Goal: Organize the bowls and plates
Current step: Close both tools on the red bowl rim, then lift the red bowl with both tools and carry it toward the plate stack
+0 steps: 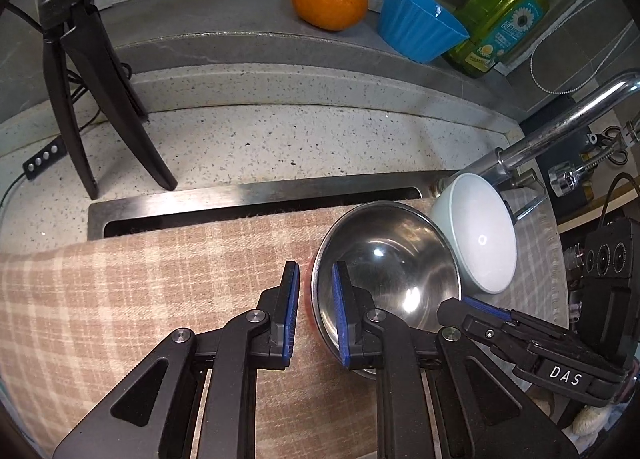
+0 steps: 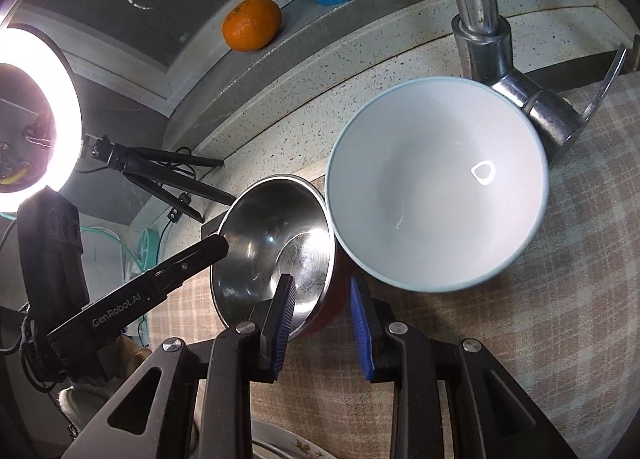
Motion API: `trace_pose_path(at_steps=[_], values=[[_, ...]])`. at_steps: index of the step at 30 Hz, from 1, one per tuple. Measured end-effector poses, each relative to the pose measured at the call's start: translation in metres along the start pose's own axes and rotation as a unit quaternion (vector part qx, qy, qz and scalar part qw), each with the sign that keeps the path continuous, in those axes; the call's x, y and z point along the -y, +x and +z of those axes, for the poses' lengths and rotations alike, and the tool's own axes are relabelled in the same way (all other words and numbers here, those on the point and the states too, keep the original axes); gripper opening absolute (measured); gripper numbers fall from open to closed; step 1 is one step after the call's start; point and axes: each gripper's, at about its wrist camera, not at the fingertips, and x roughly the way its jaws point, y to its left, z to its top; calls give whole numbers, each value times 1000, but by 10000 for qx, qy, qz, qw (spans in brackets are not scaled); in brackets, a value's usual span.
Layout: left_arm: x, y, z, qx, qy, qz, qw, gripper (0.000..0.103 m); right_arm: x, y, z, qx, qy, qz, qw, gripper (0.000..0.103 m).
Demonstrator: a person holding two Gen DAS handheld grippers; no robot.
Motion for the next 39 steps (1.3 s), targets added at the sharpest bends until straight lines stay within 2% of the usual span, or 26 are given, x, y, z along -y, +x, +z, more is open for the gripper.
trace_pose_path(at_steps=[5,6,8,16,39], values=[[2,3,1,-15,41,-20,10000,14,-3,1,1,4,-27,-50,10000,20],[3,3,1,-20,60,-28,10000,11,-4,2,2,2,-37,-78,10000,18],[4,4,2,-8,98,3,10000,11,-4,1,2,-7,-37,-115,9999,16],[4,-4,-2,47,115,18,9999,11,-5,0,0,-15,-91,-160,9998,14],[3,-72,-36,557,55,33,9984,11,-39,-33,-31,71,-392,29,9992,12]])
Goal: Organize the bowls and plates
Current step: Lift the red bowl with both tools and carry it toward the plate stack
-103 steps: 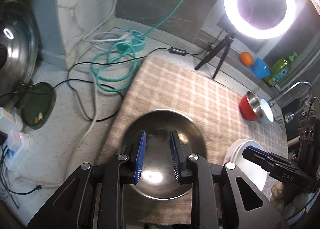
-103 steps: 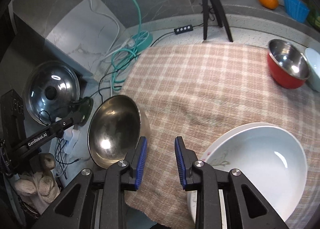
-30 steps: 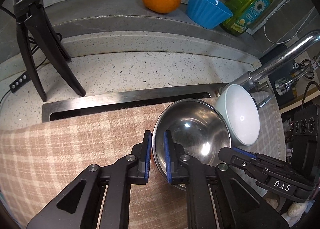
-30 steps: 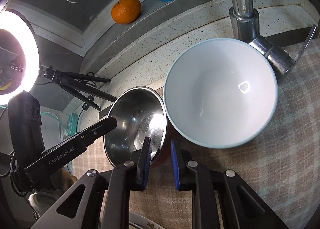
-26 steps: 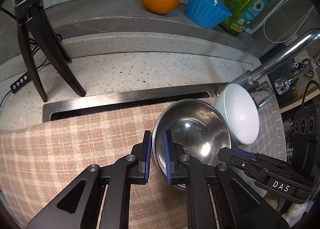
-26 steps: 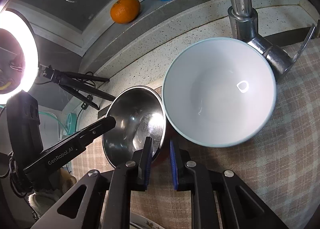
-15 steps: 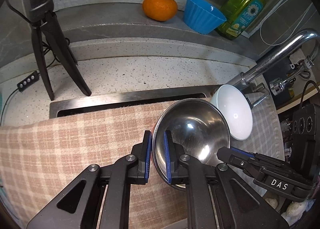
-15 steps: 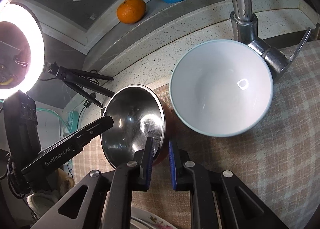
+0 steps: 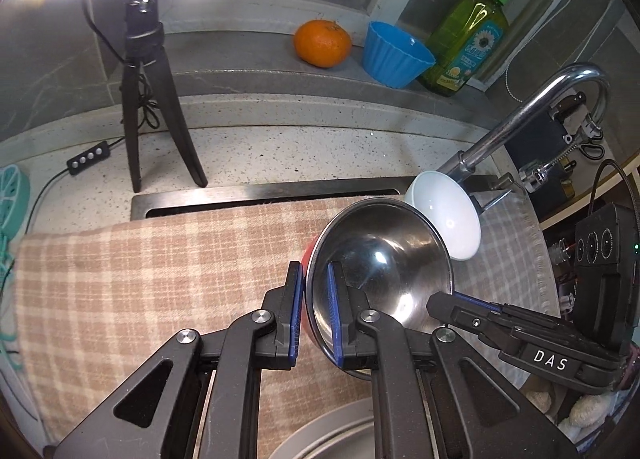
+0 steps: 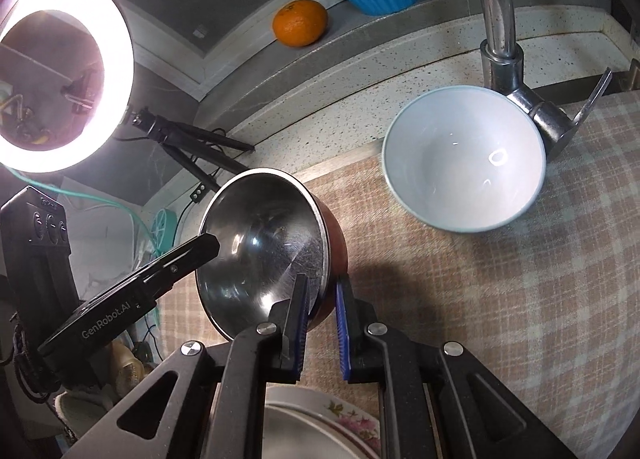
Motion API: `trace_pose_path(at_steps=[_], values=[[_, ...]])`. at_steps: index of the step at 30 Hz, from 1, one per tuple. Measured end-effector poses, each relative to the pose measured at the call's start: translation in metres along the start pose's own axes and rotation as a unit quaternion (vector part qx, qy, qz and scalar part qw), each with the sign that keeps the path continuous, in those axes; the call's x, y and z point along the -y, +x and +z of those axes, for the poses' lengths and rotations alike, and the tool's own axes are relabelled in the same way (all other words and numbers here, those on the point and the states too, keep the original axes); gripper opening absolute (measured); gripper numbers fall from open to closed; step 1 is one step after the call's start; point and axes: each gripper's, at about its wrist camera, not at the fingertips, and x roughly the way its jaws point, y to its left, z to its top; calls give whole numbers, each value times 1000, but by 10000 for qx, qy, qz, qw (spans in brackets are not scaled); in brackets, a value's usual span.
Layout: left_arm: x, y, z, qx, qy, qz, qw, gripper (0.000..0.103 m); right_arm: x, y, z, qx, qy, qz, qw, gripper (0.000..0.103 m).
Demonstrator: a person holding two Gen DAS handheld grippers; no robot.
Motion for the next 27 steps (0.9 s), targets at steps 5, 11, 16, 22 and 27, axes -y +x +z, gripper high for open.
trace_pose_path(at_steps=[5,11,16,22,27], values=[[-2,-17,-10,108,-38,1,9999,11,-12,-10,-10,37,-108,55,9999,12],[-6,-38,-28,254,-121,9,9996,11,-28,-23,-23,68,-280,110,9995,12],[-14,-58,-45,371,-217,39,9991,11,-44,-27,-36,33,-444,163,9989,12],[-28,-84,-65,530,-373,115,9978,11,-64,-26,-55,-80,-671,262,9974,12],[-43,-103,-83,666,-530,200,9962,11,-83,-20,-72,-226,-862,348,9954,12]])
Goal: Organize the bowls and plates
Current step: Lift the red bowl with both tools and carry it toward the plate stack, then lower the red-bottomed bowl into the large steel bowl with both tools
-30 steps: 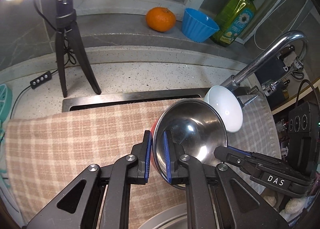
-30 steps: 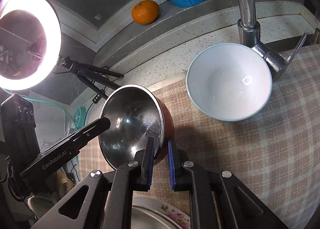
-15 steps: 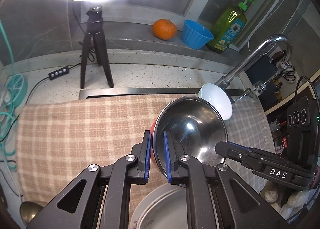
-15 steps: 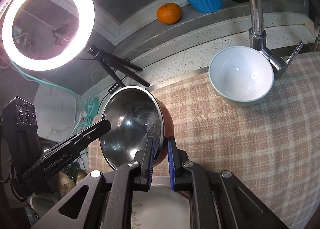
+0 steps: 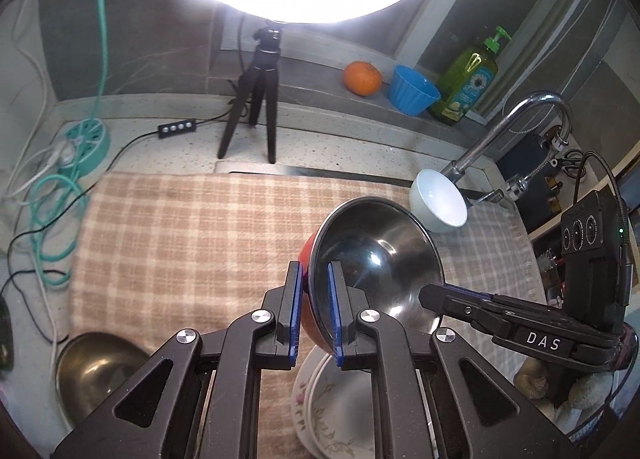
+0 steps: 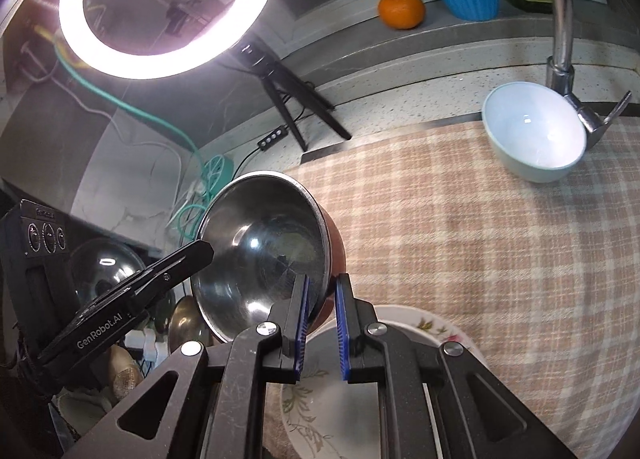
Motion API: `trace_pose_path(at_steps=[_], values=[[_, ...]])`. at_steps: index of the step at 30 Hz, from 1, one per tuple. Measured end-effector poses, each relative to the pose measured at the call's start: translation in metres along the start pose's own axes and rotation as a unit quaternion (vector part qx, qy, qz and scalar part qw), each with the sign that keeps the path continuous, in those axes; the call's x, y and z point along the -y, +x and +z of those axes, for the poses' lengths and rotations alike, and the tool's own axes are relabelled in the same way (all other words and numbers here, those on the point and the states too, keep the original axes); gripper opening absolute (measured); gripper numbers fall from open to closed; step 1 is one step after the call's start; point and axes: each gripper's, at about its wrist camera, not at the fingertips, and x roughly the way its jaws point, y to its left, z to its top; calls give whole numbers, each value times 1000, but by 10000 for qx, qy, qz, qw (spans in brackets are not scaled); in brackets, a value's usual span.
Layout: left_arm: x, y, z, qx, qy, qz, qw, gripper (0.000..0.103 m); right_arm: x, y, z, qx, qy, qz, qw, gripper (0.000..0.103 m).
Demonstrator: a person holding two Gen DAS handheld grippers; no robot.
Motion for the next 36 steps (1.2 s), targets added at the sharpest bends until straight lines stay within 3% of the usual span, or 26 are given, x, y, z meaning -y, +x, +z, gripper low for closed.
trace_pose_path(at_steps=[18,36], values=[[-70,-61,-57,301,-831,325,9956,11,-81,36,-31,-516,-851,210,9948,12],[-131,-87,-104,312,-1529,763,9848,11,-149,94,-56,-1071,-1813,177,9774,12]])
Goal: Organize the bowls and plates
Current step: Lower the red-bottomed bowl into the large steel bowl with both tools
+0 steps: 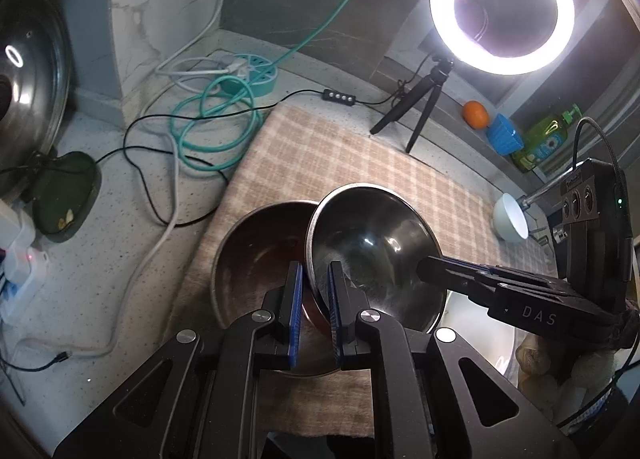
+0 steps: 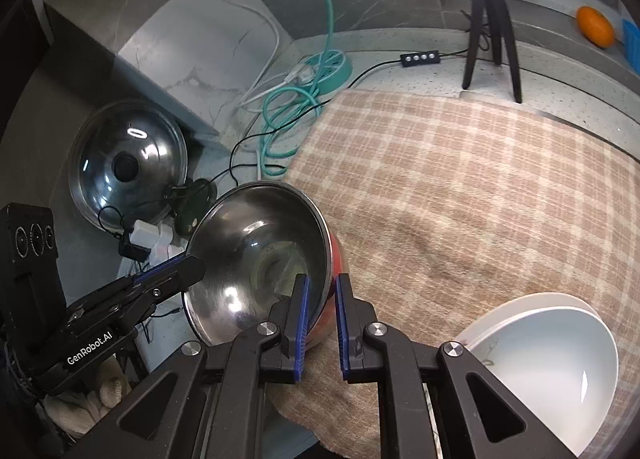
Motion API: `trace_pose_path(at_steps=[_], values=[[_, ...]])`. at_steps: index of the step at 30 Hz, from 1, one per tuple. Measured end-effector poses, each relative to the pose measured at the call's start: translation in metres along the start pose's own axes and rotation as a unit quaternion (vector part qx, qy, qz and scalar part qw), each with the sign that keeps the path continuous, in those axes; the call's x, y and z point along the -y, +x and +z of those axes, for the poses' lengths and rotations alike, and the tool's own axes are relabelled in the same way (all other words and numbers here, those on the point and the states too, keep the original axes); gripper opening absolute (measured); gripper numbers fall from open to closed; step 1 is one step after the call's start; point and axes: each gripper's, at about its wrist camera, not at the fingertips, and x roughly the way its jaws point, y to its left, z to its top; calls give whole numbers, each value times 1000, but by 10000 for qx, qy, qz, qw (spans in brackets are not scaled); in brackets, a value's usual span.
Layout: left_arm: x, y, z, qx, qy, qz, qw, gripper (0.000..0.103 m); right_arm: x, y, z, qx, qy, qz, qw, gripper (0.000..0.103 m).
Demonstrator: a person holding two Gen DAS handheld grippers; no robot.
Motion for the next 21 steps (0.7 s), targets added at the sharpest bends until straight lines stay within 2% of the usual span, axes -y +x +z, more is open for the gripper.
trace_pose_path(at_steps=[8,21], values=[[-18,8,-7,-152,-131,131,9997,11,-14,21,2,-180,-253,-158,9994,12],[-24,25,-13,-344,-29,415,9985,11,-24,49,0,-399,-616,-531,9959,12]])
